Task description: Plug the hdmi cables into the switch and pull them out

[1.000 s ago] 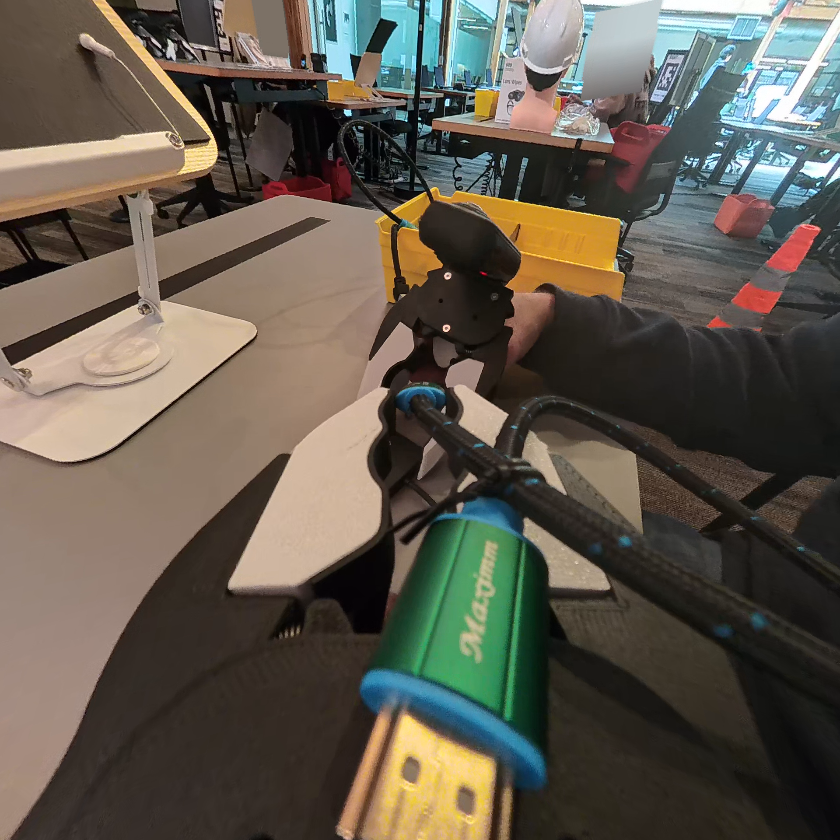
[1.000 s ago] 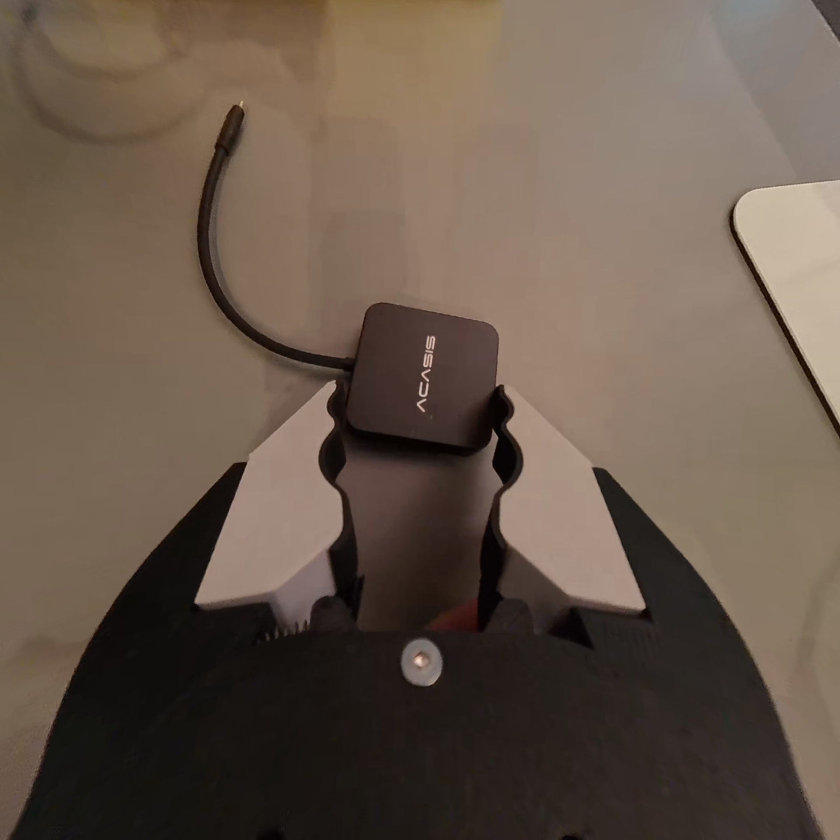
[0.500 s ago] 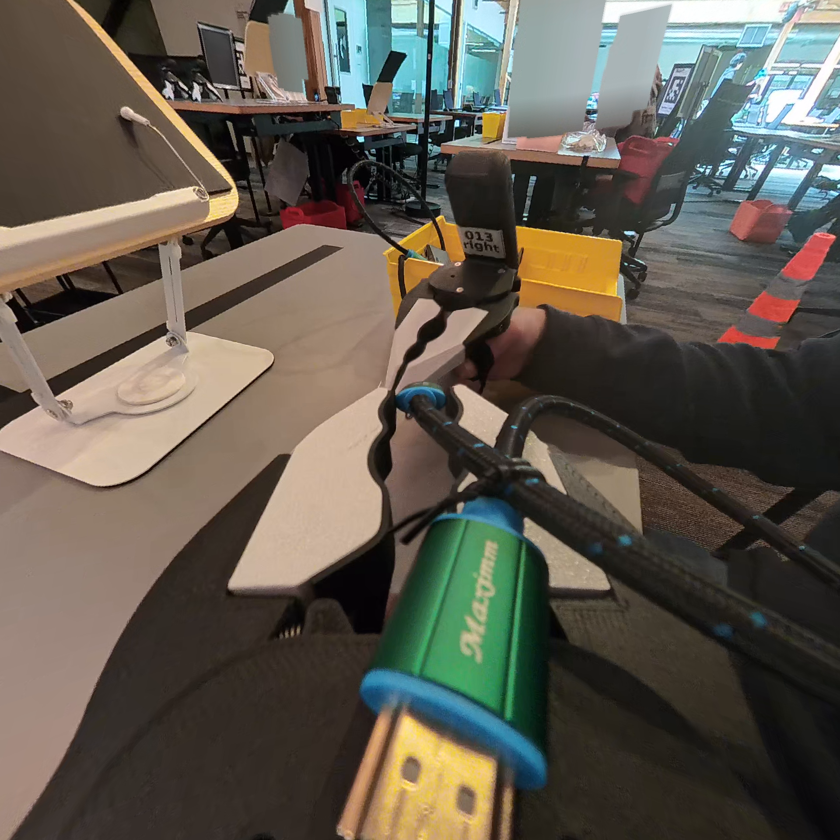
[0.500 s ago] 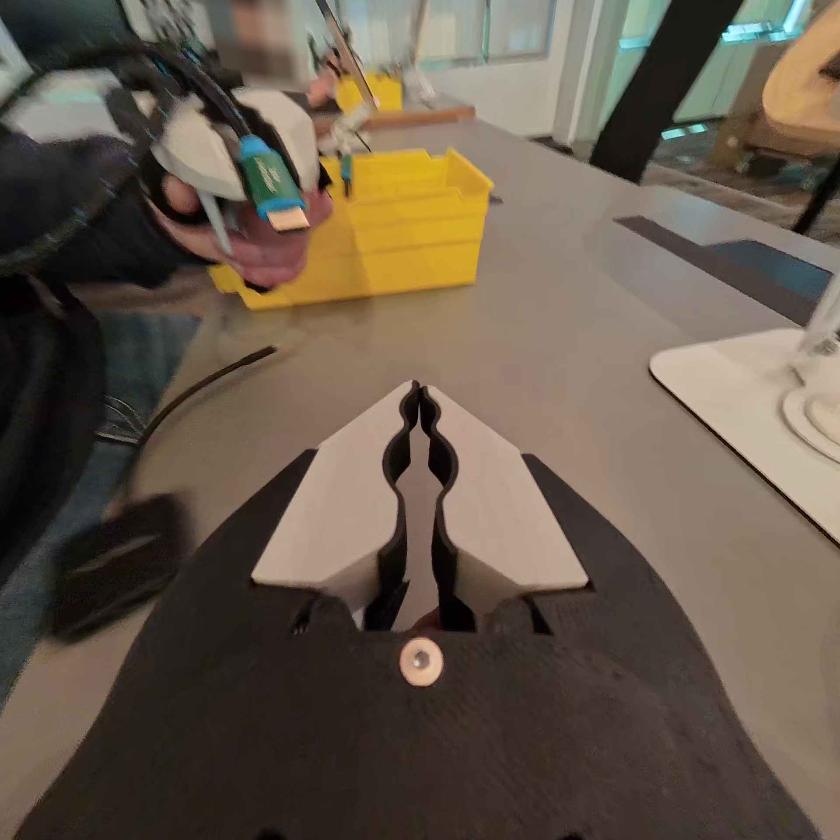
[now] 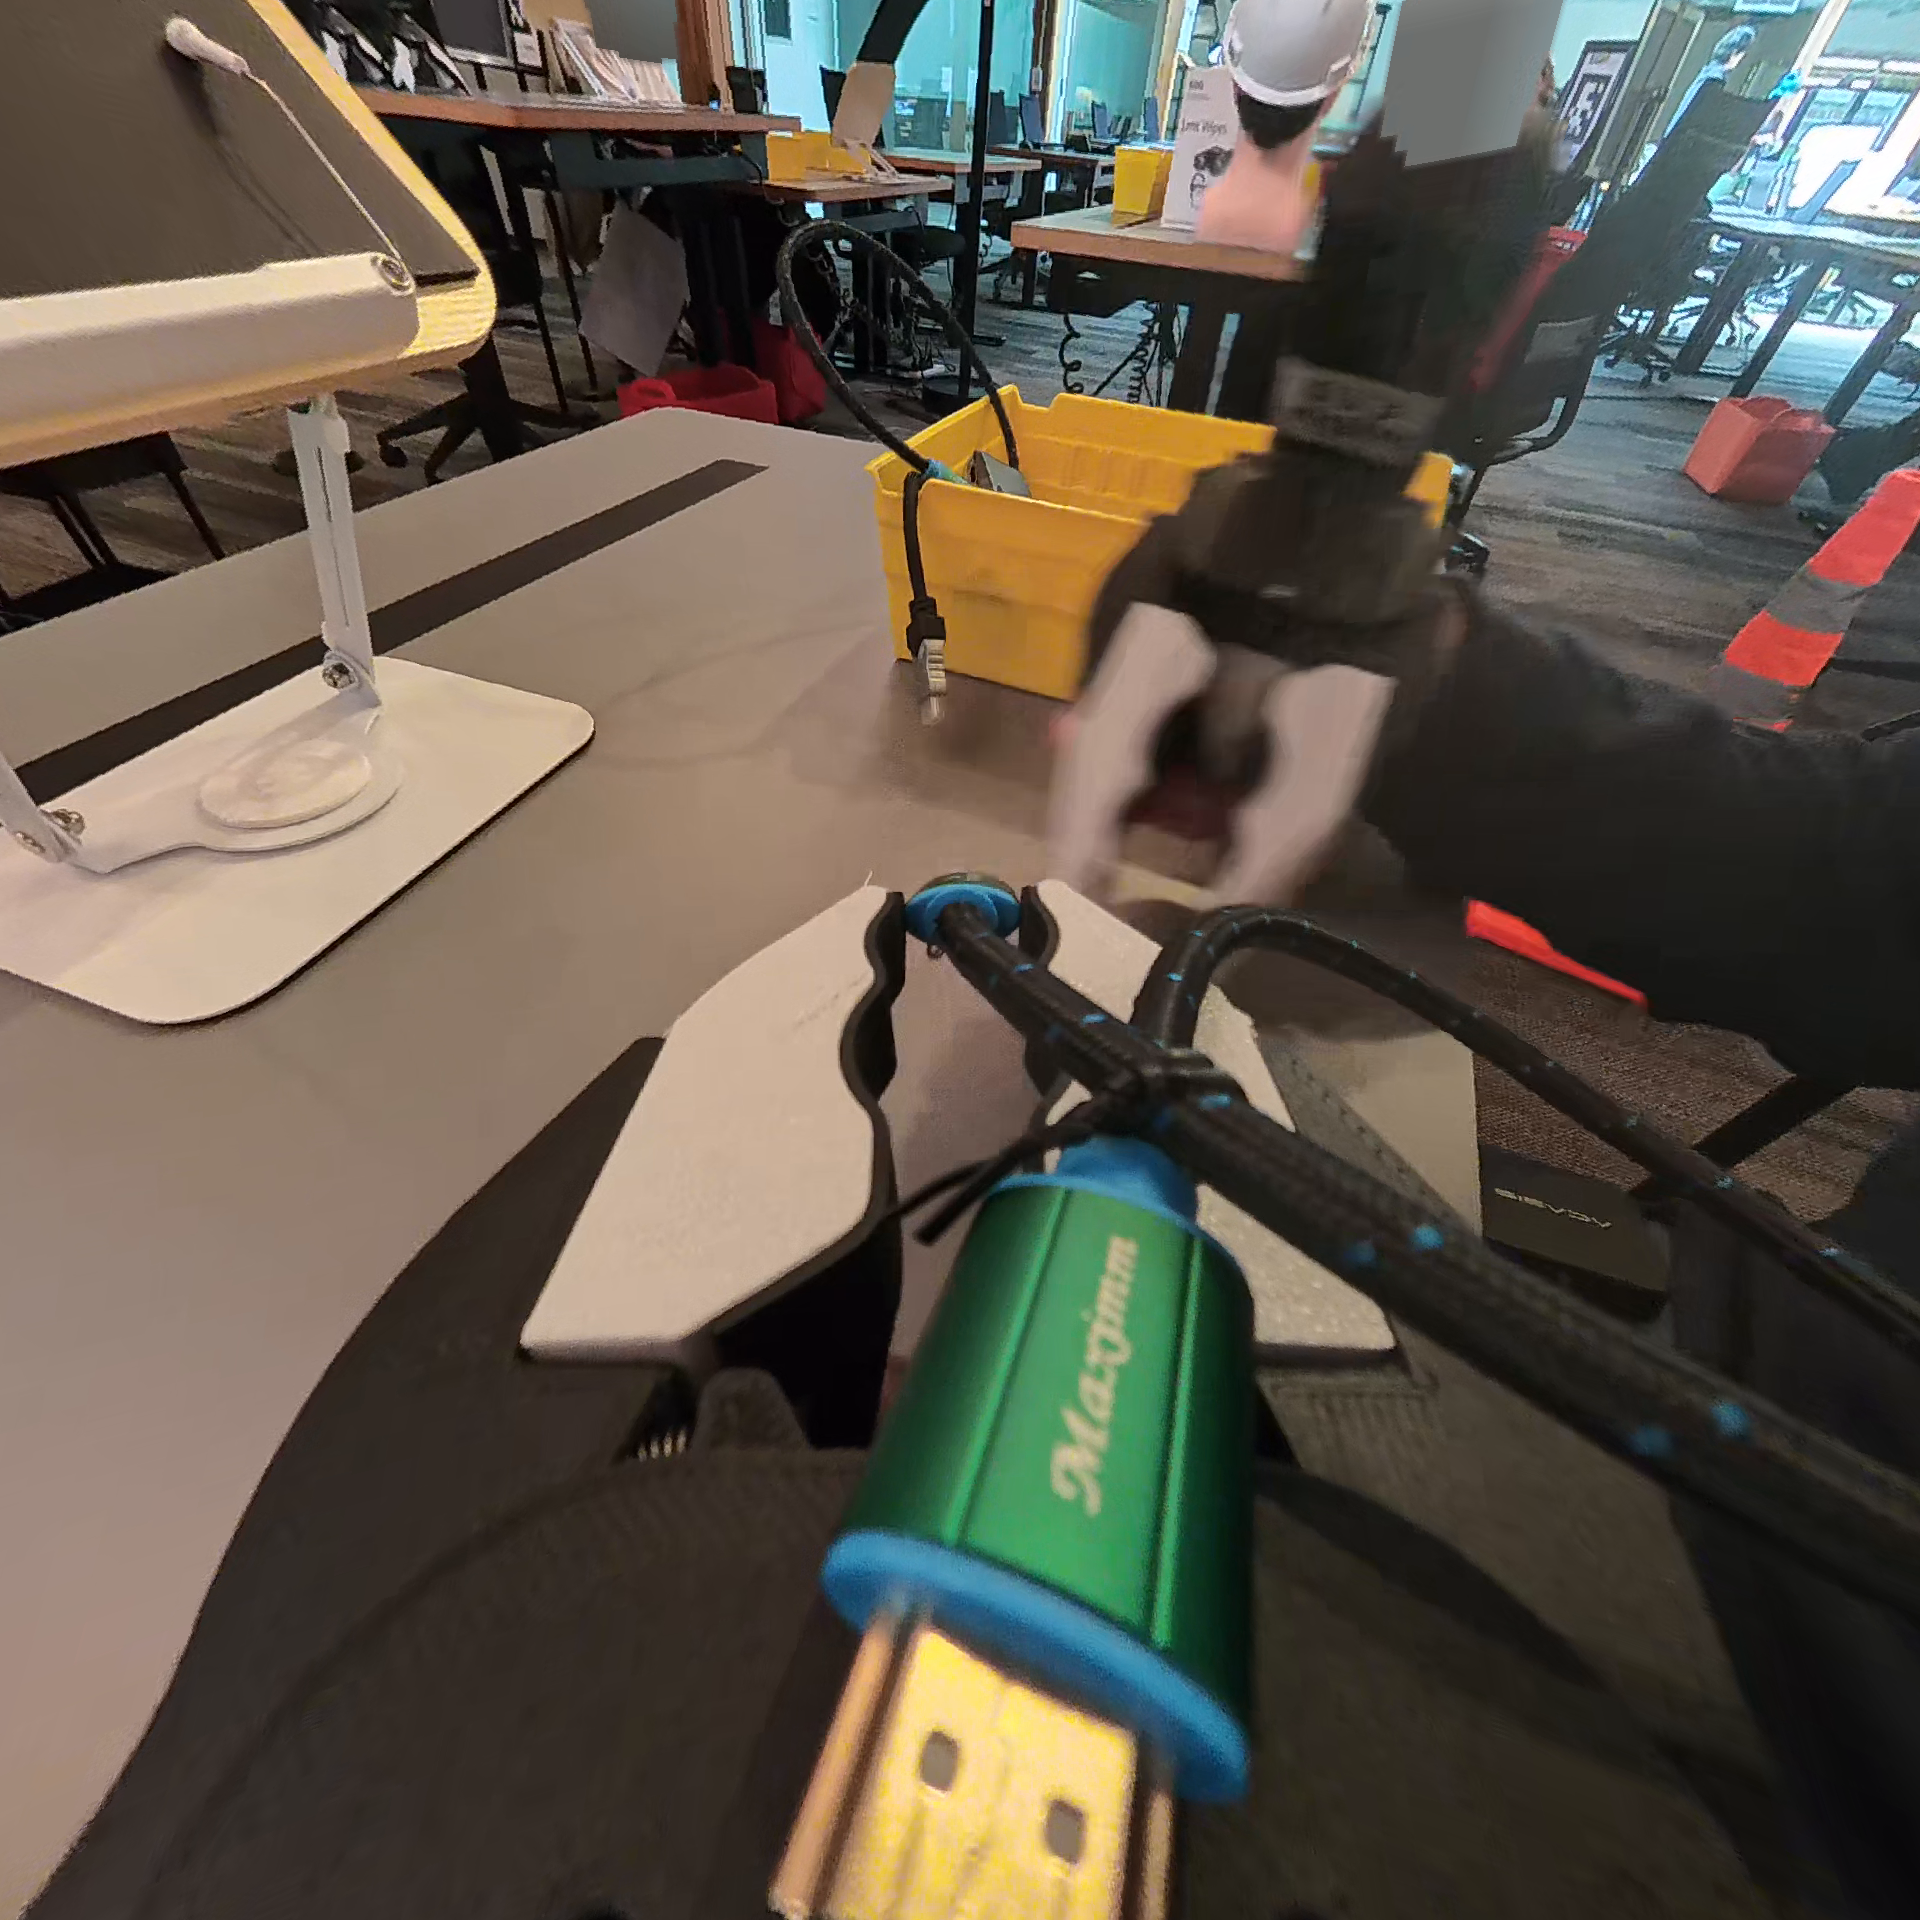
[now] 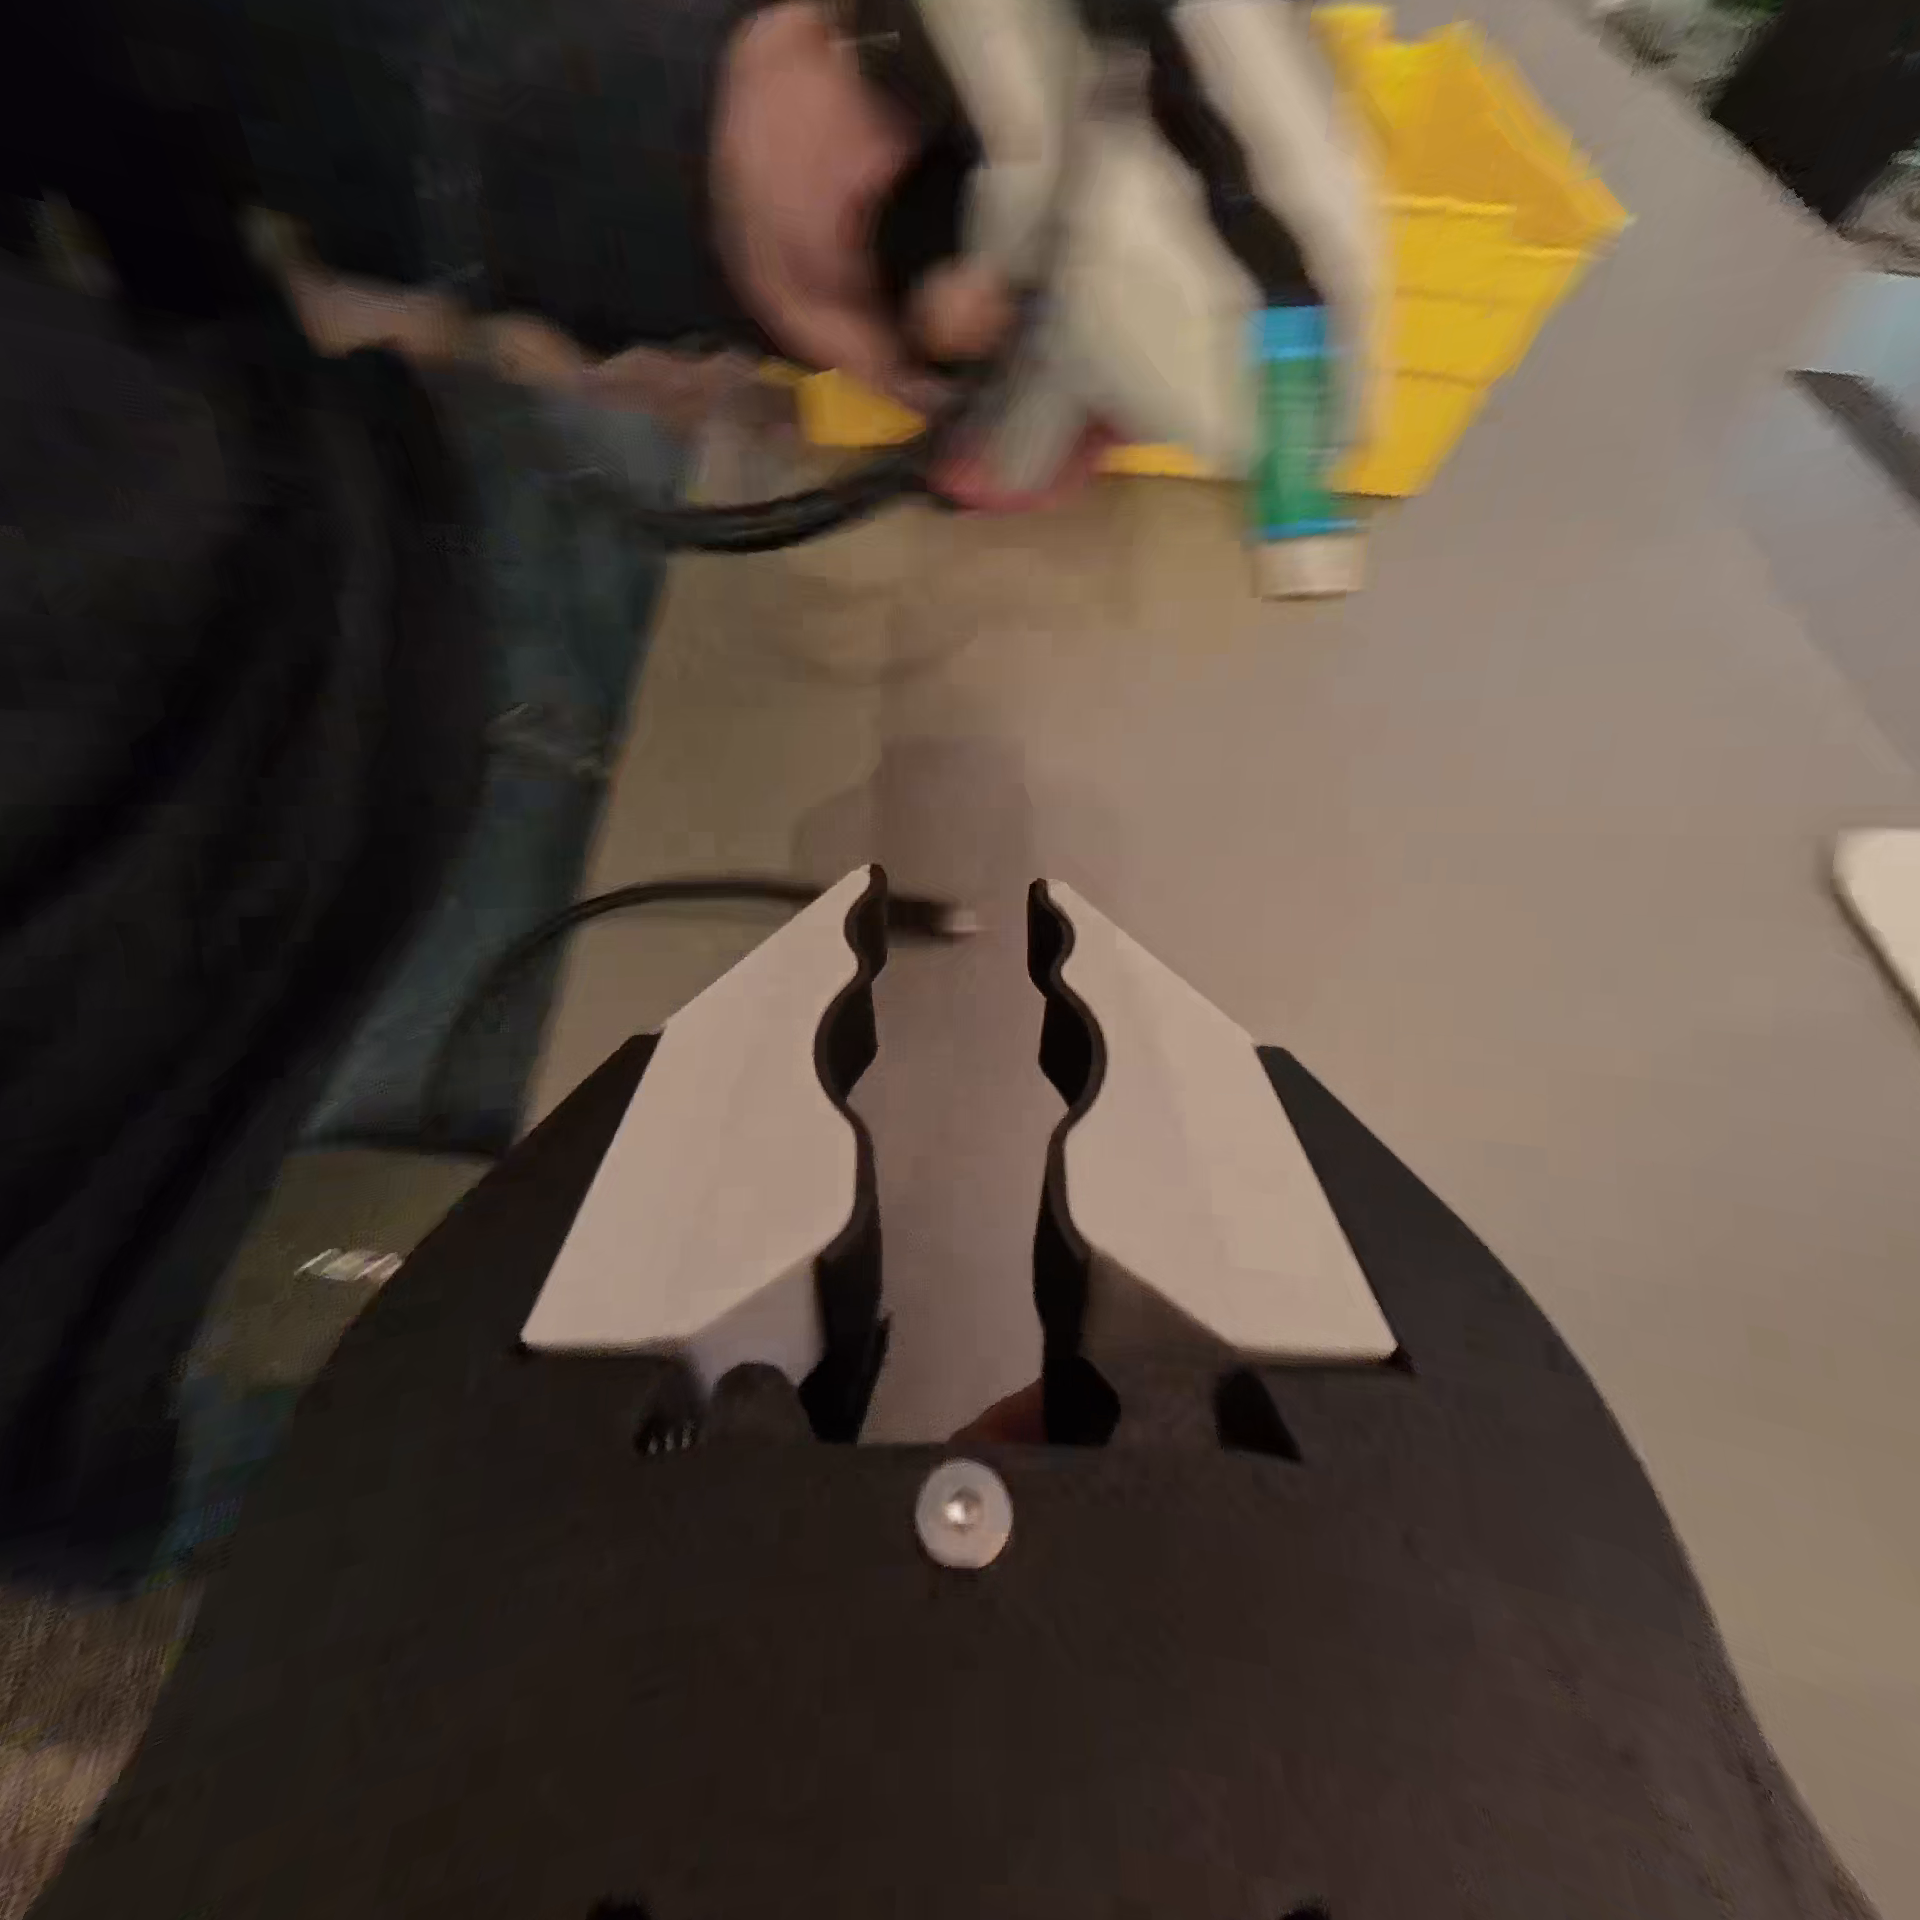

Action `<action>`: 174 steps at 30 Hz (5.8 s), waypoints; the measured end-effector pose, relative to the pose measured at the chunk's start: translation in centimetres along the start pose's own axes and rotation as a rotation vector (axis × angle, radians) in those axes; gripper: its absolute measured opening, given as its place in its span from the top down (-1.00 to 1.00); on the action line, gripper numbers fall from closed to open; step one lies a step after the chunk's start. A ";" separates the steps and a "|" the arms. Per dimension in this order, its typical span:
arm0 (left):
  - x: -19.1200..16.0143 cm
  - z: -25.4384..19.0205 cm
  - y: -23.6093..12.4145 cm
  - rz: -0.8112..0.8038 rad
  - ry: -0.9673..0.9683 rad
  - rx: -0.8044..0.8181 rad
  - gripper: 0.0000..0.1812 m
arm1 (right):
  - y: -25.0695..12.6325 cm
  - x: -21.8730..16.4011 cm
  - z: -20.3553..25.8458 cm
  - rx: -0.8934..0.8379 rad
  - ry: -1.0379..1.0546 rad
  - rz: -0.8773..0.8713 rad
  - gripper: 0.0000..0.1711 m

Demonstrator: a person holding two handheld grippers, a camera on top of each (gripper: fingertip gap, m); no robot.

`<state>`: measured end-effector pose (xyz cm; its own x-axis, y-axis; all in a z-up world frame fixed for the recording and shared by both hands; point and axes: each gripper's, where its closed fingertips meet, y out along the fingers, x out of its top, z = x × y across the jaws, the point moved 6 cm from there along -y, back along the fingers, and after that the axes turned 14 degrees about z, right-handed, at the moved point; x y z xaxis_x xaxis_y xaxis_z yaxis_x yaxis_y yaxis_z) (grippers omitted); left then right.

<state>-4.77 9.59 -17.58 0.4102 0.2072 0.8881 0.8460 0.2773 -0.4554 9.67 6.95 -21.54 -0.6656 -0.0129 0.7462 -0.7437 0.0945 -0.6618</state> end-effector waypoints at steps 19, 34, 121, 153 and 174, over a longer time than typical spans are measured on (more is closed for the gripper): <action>0.7 -1.9 -0.4 0.010 0.046 -0.016 0.78 | 6.3 -3.2 14.8 -0.010 -0.108 0.459 0.90; 2.4 -1.7 -2.3 -0.036 0.074 0.028 0.78 | 3.6 0.1 13.7 0.093 0.023 0.125 1.00; 0.9 0.8 -1.2 0.064 0.098 0.094 0.78 | 0.7 -0.1 -5.8 0.124 0.114 -0.312 0.25; 0.5 -0.3 -0.2 0.040 0.067 -0.073 0.78 | 0.2 0.2 -4.3 0.289 0.040 -0.376 0.25; -0.2 -0.5 0.1 0.077 0.054 -0.075 0.78 | 0.7 0.0 -3.9 0.283 0.030 -0.321 0.26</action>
<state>-4.66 9.09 -17.79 0.4913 0.1739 0.8535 0.8335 0.1906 -0.5186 9.42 10.91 -21.76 -0.3983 0.0318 0.9167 -0.9035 -0.1861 -0.3861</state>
